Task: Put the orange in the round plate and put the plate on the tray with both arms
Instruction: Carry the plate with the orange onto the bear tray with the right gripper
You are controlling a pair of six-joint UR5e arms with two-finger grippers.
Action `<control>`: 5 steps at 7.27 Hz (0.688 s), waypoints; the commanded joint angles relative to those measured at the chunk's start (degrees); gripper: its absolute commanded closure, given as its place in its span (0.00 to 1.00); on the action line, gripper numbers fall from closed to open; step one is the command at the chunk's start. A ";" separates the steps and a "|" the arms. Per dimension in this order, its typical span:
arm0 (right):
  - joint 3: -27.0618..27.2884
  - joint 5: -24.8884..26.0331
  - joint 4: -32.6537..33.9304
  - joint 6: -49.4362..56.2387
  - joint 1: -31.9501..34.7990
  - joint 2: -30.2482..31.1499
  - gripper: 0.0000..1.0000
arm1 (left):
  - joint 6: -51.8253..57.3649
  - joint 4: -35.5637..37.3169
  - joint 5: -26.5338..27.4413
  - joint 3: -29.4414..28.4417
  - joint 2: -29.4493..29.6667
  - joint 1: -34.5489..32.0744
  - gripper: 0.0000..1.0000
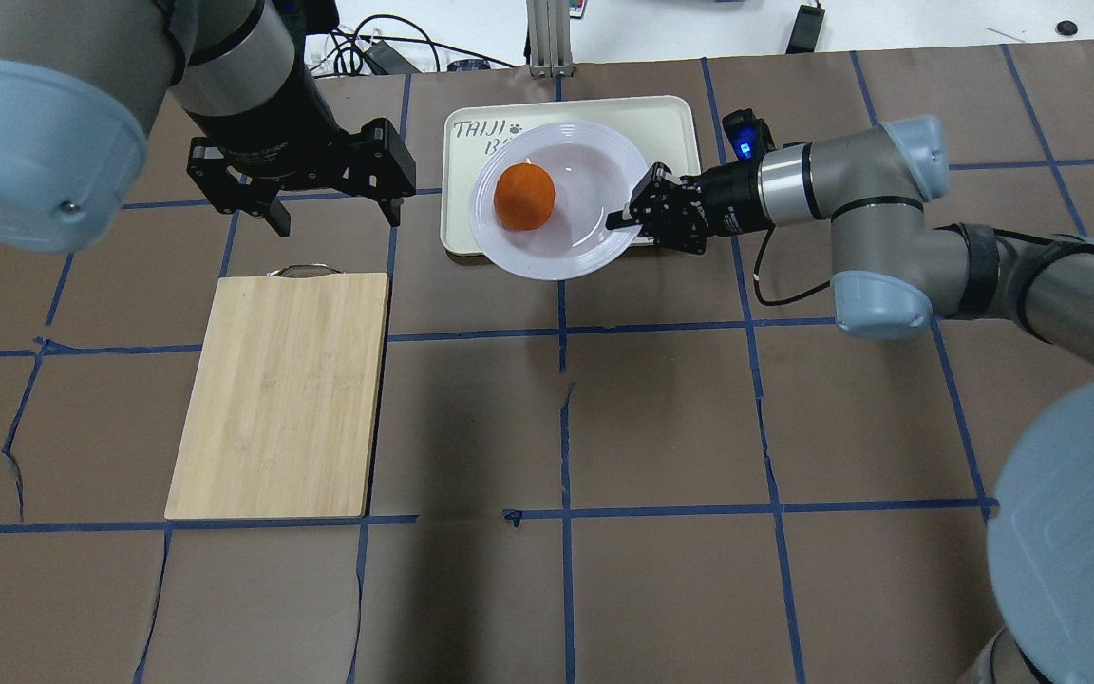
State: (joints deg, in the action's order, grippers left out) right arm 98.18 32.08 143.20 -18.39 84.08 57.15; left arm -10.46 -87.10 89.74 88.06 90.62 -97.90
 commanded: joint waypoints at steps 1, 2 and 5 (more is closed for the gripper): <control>-13.49 -0.35 -0.90 -0.86 0.03 -12.28 0.93 | 0.00 0.00 0.00 -0.08 0.00 0.07 0.00; -15.63 -0.27 -0.99 -1.04 0.03 -14.33 0.93 | 0.00 0.00 0.09 -0.08 0.00 0.07 0.00; -13.99 -0.27 -0.99 -1.04 -0.05 -14.44 0.86 | 0.00 0.00 -0.09 -0.08 0.00 0.07 0.00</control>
State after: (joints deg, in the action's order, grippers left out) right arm 83.53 31.84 142.21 -19.40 84.10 42.84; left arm -10.46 -87.10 89.69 87.98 90.61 -97.88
